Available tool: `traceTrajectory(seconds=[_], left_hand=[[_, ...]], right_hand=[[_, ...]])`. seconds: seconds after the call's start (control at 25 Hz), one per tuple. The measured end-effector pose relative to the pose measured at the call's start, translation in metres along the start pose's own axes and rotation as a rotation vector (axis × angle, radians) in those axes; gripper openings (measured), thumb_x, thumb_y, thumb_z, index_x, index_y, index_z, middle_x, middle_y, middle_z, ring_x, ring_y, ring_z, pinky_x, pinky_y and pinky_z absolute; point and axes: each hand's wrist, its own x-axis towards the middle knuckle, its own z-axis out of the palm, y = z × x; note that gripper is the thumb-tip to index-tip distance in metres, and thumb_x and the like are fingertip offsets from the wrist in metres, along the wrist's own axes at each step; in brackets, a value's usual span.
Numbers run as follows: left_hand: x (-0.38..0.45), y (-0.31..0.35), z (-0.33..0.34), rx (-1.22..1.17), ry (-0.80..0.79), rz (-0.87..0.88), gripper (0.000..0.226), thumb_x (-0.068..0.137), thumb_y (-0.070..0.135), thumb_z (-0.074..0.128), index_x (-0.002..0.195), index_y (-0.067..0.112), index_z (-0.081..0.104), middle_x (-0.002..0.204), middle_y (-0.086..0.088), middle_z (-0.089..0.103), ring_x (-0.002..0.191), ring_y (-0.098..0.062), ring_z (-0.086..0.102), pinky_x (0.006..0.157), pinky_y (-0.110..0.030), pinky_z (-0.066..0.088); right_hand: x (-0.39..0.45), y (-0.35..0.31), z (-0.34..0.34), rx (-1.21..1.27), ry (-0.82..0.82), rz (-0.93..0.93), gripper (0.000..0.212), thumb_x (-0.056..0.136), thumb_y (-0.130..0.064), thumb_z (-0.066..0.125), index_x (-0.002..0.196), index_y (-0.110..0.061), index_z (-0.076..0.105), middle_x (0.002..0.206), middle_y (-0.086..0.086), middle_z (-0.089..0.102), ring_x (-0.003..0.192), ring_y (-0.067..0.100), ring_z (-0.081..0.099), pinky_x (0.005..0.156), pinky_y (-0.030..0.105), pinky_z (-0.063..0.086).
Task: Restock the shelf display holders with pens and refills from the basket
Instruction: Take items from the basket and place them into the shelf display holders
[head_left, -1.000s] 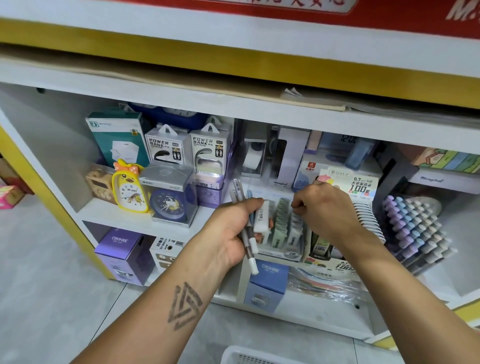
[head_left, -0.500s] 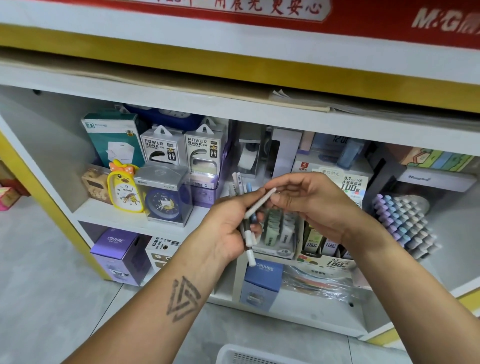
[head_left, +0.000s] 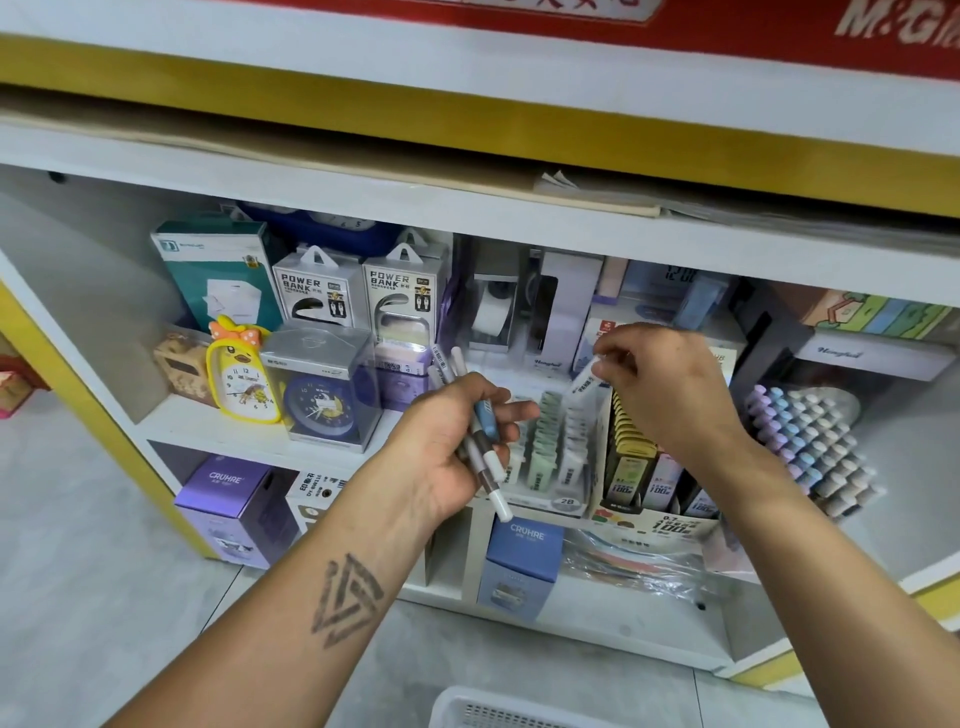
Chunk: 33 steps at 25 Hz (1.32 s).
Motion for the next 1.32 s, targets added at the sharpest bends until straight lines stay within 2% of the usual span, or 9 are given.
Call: traceTrajectory(seconds=[0.16, 0.32, 0.44, 0.6, 1.0, 1.08, 1.16, 1.24, 1.32], left_hand=[[0.001, -0.002, -0.001, -0.010, 0.003, 0.005, 0.005, 0.096, 0.010, 0.048, 0.102, 0.010, 0.048, 0.093, -0.024, 0.074, 0.044, -0.019, 0.052, 0.039, -0.018, 0.036], [0.001, -0.002, -0.005, 0.034, 0.037, 0.004, 0.020, 0.097, 0.012, 0.051, 0.116, 0.005, 0.053, 0.088, -0.022, 0.074, 0.045, -0.018, 0.053, 0.040, -0.019, 0.038], [0.002, -0.002, -0.006, 0.022, 0.082, 0.013, 0.018, 0.096, 0.012, 0.055, 0.109, 0.001, 0.062, 0.077, -0.018, 0.070, 0.045, -0.019, 0.055, 0.039, -0.018, 0.040], [0.001, -0.003, -0.006, -0.004, 0.087, -0.005, 0.012, 0.092, 0.010, 0.056, 0.092, 0.001, 0.063, 0.068, -0.012, 0.059, 0.047, -0.018, 0.055, 0.039, -0.019, 0.039], [-0.001, -0.005, -0.005, 0.048, 0.064, 0.019, 0.015, 0.094, 0.005, 0.060, 0.108, -0.001, 0.064, 0.081, -0.016, 0.070, 0.057, -0.021, 0.069, 0.035, -0.016, 0.036], [-0.003, -0.006, -0.003, 0.067, 0.072, 0.046, 0.018, 0.091, 0.005, 0.065, 0.109, -0.001, 0.065, 0.082, -0.015, 0.073, 0.053, -0.018, 0.066, 0.035, -0.015, 0.033], [-0.004, -0.006, -0.001, 0.080, 0.081, 0.073, 0.028, 0.088, 0.006, 0.069, 0.115, -0.001, 0.065, 0.084, -0.015, 0.075, 0.048, -0.014, 0.062, 0.036, -0.015, 0.032], [-0.004, -0.007, 0.002, 0.072, 0.083, 0.100, 0.037, 0.086, 0.008, 0.073, 0.121, 0.001, 0.064, 0.093, -0.016, 0.076, 0.057, -0.014, 0.066, 0.037, -0.015, 0.032], [-0.003, -0.006, 0.004, 0.042, 0.097, 0.128, 0.043, 0.083, 0.010, 0.076, 0.124, 0.003, 0.063, 0.094, -0.014, 0.076, 0.065, -0.016, 0.066, 0.038, -0.016, 0.034]], right_hand=[[0.002, -0.004, 0.006, -0.210, 0.041, -0.085, 0.007, 0.090, -0.023, 0.071, 0.096, -0.021, 0.073, 0.087, 0.003, 0.074, 0.083, 0.029, 0.066, 0.062, 0.032, 0.048], [0.006, -0.003, 0.003, -0.308, 0.042, -0.077, 0.006, 0.090, -0.020, 0.070, 0.092, -0.023, 0.074, 0.085, 0.003, 0.072, 0.082, 0.029, 0.065, 0.058, 0.029, 0.042], [0.000, -0.007, 0.011, -0.365, -0.057, -0.083, 0.008, 0.092, -0.021, 0.066, 0.094, -0.024, 0.074, 0.086, 0.003, 0.070, 0.082, 0.027, 0.064, 0.060, 0.028, 0.040], [-0.002, -0.015, 0.024, -0.430, -0.184, -0.051, 0.014, 0.090, -0.016, 0.066, 0.098, -0.025, 0.071, 0.092, 0.002, 0.066, 0.084, 0.025, 0.064, 0.066, 0.031, 0.051], [-0.006, -0.022, 0.029, -0.573, -0.310, -0.152, 0.026, 0.086, -0.006, 0.054, 0.103, -0.017, 0.071, 0.099, 0.000, 0.063, 0.100, 0.021, 0.057, 0.067, 0.033, 0.054], [-0.006, -0.023, 0.025, -0.404, -0.273, -0.160, 0.030, 0.090, -0.007, 0.054, 0.111, -0.020, 0.072, 0.110, -0.002, 0.061, 0.105, 0.021, 0.058, 0.072, 0.036, 0.055], [-0.002, -0.027, 0.015, 0.084, -0.261, 0.034, 0.021, 0.097, -0.017, 0.058, 0.109, -0.024, 0.074, 0.106, -0.006, 0.070, 0.096, 0.015, 0.065, 0.077, 0.034, 0.054], [-0.001, -0.032, 0.003, 0.673, -0.404, 0.330, 0.016, 0.097, -0.034, 0.063, 0.096, -0.023, 0.074, 0.089, -0.001, 0.077, 0.073, 0.013, 0.069, 0.064, 0.030, 0.050], [-0.004, -0.037, -0.005, 0.940, -0.611, 0.450, 0.033, 0.094, -0.042, 0.064, 0.101, -0.011, 0.070, 0.087, 0.015, 0.077, 0.071, 0.025, 0.073, 0.057, 0.029, 0.053]])
